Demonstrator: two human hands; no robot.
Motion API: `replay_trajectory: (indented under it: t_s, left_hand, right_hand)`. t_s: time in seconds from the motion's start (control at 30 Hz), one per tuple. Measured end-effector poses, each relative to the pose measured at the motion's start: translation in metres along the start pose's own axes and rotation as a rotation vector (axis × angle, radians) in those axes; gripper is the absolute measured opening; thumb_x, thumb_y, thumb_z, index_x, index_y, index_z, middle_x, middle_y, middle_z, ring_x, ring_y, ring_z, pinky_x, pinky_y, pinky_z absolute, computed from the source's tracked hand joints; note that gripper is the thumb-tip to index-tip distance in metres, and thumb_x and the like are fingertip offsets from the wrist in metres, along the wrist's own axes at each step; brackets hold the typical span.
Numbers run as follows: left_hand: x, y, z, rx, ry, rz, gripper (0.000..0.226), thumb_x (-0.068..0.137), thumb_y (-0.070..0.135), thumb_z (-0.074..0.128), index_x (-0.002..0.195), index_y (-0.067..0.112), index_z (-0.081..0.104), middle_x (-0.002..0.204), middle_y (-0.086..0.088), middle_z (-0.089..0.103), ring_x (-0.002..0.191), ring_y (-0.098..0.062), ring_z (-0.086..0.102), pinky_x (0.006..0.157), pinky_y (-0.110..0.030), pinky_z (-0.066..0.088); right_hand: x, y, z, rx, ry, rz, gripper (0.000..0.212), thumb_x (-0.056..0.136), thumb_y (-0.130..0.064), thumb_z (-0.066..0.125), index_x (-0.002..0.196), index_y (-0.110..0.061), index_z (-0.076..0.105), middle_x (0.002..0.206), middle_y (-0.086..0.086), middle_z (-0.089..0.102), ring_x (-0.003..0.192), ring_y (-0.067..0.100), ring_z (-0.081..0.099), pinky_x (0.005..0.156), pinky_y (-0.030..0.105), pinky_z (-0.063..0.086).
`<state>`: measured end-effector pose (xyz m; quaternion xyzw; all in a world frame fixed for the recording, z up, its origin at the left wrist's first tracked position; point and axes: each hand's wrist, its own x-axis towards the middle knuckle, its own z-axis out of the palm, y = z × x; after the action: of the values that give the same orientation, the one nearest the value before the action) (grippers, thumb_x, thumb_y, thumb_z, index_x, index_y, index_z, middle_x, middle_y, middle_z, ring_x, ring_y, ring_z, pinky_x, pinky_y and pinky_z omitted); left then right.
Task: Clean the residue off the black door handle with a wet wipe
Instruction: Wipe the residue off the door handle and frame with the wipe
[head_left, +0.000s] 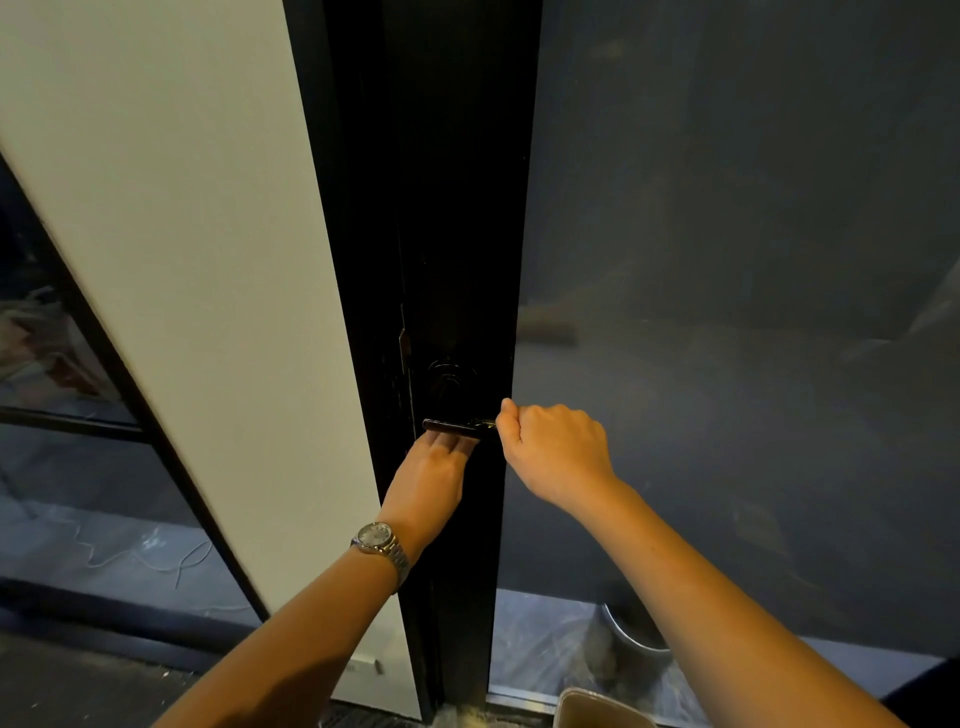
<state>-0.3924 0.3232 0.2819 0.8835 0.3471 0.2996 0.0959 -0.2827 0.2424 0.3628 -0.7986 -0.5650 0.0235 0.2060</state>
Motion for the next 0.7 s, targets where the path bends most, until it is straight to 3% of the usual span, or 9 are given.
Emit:
replay_trajectory:
  t_s: [0.17,0.37,0.57,0.63,0.7]
  left_hand:
    - [0.002,0.002,0.001,-0.259,0.17,-0.382,0.033,0.088,-0.007,0.042,0.117,0.004,0.052,0.113,-0.015,0.056,0.082,-0.015,0.053,0.07,-0.016,0.044]
    - [0.0,0.013,0.012,-0.613,0.406,-0.772,0.037,0.085,-0.013,0.042,0.117,0.003,0.05,0.116,-0.014,0.06,0.107,-0.027,0.058,0.087,-0.027,0.044]
    - [0.001,0.023,0.022,-1.033,0.495,-1.211,0.025,0.091,0.0,0.046,0.114,0.002,0.056,0.114,-0.016,0.061,0.103,-0.028,0.06,0.08,-0.026,0.046]
    - [0.003,0.036,0.022,-1.211,0.455,-1.389,0.021,0.09,0.003,0.05,0.109,0.0,0.058,0.102,-0.015,0.062,0.103,-0.031,0.06,0.077,-0.029,0.047]
    - [0.006,0.049,0.022,-1.381,0.432,-1.453,0.005,0.087,0.0,0.054,0.087,0.001,0.058,0.083,-0.013,0.059,0.095,-0.03,0.062,0.069,-0.029,0.049]
  right_hand:
    - [0.0,0.0,0.0,-0.025,-0.011,0.004,0.055,0.102,-0.036,0.019,0.059,-0.012,0.042,0.053,0.0,0.04,0.051,0.018,0.036,0.053,0.03,0.03]
    - [0.0,-0.001,-0.001,-0.041,-0.015,0.013,0.056,0.102,-0.035,0.019,0.053,-0.014,0.036,0.052,0.001,0.039,0.047,0.016,0.033,0.044,0.028,0.021]
    - [-0.001,-0.002,-0.001,-0.048,-0.007,0.026,0.057,0.102,-0.035,0.021,0.052,-0.013,0.035,0.051,0.001,0.038,0.046,0.016,0.032,0.044,0.027,0.022]
    - [-0.001,-0.002,0.0,-0.044,-0.006,0.024,0.057,0.102,-0.034,0.022,0.051,-0.013,0.035,0.05,0.001,0.038,0.046,0.016,0.032,0.044,0.028,0.021]
    - [-0.001,-0.002,0.001,-0.047,-0.003,0.02,0.057,0.102,-0.034,0.022,0.051,-0.013,0.035,0.05,0.001,0.038,0.047,0.016,0.032,0.045,0.028,0.021]
